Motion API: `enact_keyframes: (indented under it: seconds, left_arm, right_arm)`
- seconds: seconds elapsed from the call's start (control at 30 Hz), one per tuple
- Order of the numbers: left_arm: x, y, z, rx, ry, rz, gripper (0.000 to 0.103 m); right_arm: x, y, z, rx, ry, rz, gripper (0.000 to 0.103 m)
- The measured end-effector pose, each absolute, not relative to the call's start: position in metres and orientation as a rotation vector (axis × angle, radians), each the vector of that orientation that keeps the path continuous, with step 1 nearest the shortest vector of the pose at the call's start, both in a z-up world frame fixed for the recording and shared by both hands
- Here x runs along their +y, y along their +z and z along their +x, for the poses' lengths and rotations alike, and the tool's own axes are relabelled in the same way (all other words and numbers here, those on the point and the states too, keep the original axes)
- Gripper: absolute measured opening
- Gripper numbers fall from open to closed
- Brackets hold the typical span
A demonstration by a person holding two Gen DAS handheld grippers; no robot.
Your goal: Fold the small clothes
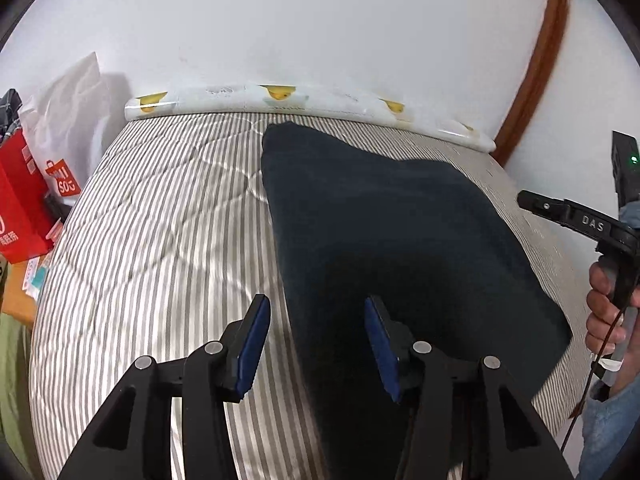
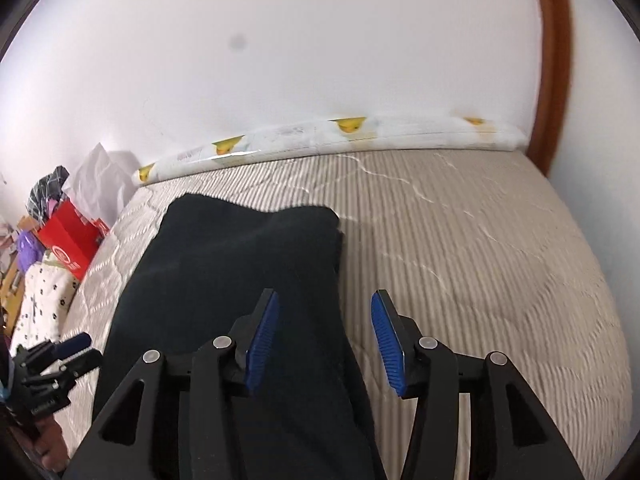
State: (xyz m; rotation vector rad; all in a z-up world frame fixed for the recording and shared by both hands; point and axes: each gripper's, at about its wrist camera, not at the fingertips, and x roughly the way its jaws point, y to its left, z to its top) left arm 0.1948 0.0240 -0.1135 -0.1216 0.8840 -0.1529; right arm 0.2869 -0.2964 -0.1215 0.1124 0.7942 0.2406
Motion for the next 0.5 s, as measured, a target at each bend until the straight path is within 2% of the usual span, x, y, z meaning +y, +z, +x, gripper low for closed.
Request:
enact_keyframes:
  seconds: [0.5]
  left_arm:
    - [0.029,-0.123,0.267,0.888,-0.207,-0.103,0.047]
  right_arm:
    - [-0.268,-0.159,0.395,0.962,0.295,0.230,0.049]
